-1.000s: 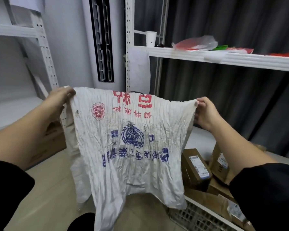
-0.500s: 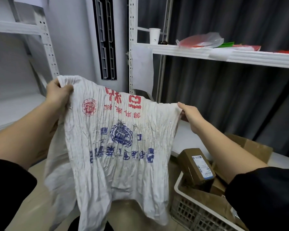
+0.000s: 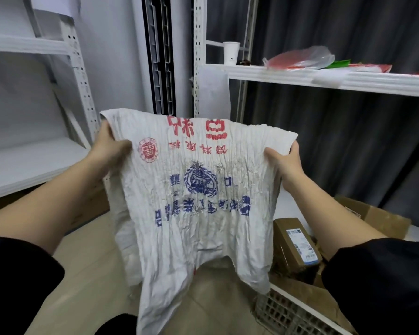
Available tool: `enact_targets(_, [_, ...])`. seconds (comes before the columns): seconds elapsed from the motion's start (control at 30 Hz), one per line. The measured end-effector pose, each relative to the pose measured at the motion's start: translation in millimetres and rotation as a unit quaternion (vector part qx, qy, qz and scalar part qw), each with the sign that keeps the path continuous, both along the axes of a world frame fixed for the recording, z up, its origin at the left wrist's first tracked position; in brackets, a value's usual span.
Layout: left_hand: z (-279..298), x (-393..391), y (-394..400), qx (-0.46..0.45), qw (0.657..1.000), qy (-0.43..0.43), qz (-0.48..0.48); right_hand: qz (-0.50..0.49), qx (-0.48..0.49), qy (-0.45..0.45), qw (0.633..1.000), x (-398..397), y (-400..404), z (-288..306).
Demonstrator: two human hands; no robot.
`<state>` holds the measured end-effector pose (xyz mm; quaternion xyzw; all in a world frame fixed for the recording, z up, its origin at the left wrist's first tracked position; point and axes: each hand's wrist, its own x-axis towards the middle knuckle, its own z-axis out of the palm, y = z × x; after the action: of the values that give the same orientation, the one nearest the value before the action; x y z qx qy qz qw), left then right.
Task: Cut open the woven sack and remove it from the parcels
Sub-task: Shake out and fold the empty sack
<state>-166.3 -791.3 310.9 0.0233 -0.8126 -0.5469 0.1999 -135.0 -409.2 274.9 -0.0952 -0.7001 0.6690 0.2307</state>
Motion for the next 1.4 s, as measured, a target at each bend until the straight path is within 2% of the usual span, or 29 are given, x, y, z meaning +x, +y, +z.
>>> enact_targets(0.07, [-2.1, 0.2, 11.7, -0.080, 0.996, 0.005, -0.034, -0.001, 0.080, 0.005, 0.997, -2.3, -4.5, 4.0])
enact_targets(0.13, [-3.3, 0.5, 24.5, -0.164, 0.986, 0.019, -0.023, -0.019, 0.150, -0.009, 0.988, -3.7, -13.9, 10.3])
enact_targets(0.23, [-2.1, 5.9, 53.6, -0.269, 0.962, 0.043, -0.008, 0.021, 0.196, 0.010, 0.980, -2.5, -36.3, 16.5])
enact_targets(0.37, [-4.3, 15.2, 93.0, -0.306, 0.945, 0.090, -0.074, 0.070, 0.238, 0.060, 0.967, 5.2, -68.6, 23.8])
enact_targets(0.43, [-7.4, 23.3, 115.1, -0.354, 0.930, 0.076, -0.064, 0.093, 0.292, 0.066, 0.949, 8.6, -85.9, 26.1])
enact_targets(0.5, [-11.2, 31.9, 137.3, -0.367, 0.926, 0.063, -0.060, 0.164, 0.306, 0.067, 0.936, 13.6, -106.3, 27.2])
enact_targets(0.7, [-20.5, 41.0, 140.8, -0.173, 0.963, 0.053, -0.200, 0.309, 0.155, 0.024, 0.938, 31.0, -130.2, 40.0])
enact_targets(0.87, [-29.6, 39.1, 133.0, -0.097, 0.986, 0.030, -0.134, 0.349, 0.094, 0.021, 0.932, 31.1, -129.8, 40.2])
enact_targets(1.0, [-32.7, 36.9, 127.7, -0.136, 0.990, 0.038, -0.023, 0.369, 0.097, -0.002, 0.924, 34.4, -116.3, 36.0])
enact_targets(1.07, [-32.2, 34.3, 128.7, -0.132, 0.990, 0.051, 0.011, 0.322, 0.132, 0.013, 0.937, 36.3, -111.4, 20.4])
enact_targets(1.13, [-26.6, 34.0, 130.7, -0.107, 0.991, 0.079, 0.007, 0.227, 0.152, 0.041, 0.961, 34.0, -102.4, -3.9])
enact_targets(1.2, [-13.1, 35.6, 133.6, -0.062, 0.993, 0.102, -0.009, 0.148, 0.227, 0.023, 0.962, 36.4, -91.5, -30.7])
enact_targets(1.27, [4.7, 36.5, 138.9, 0.008, 0.993, 0.119, -0.014, 0.137, 0.285, -0.050, 0.947, 49.1, -90.6, -69.8])
enact_targets(1.33, [22.0, 33.2, 146.5, 0.079, 0.987, 0.136, -0.016, 0.210, 0.285, -0.129, 0.926, 69.9, -104.5, -126.9])
enact_targets(1.37, [28.4, 30.9, 151.2, 0.100, 0.984, 0.145, -0.019, 0.270, 0.316, -0.174, 0.893, 82.3, -112.6, -157.4])
enact_targets(1.4, [32.6, 29.1, 155.7, 0.106, 0.982, 0.156, -0.022, 0.340, 0.385, -0.230, 0.826, 93.1, -116.9, -186.7])
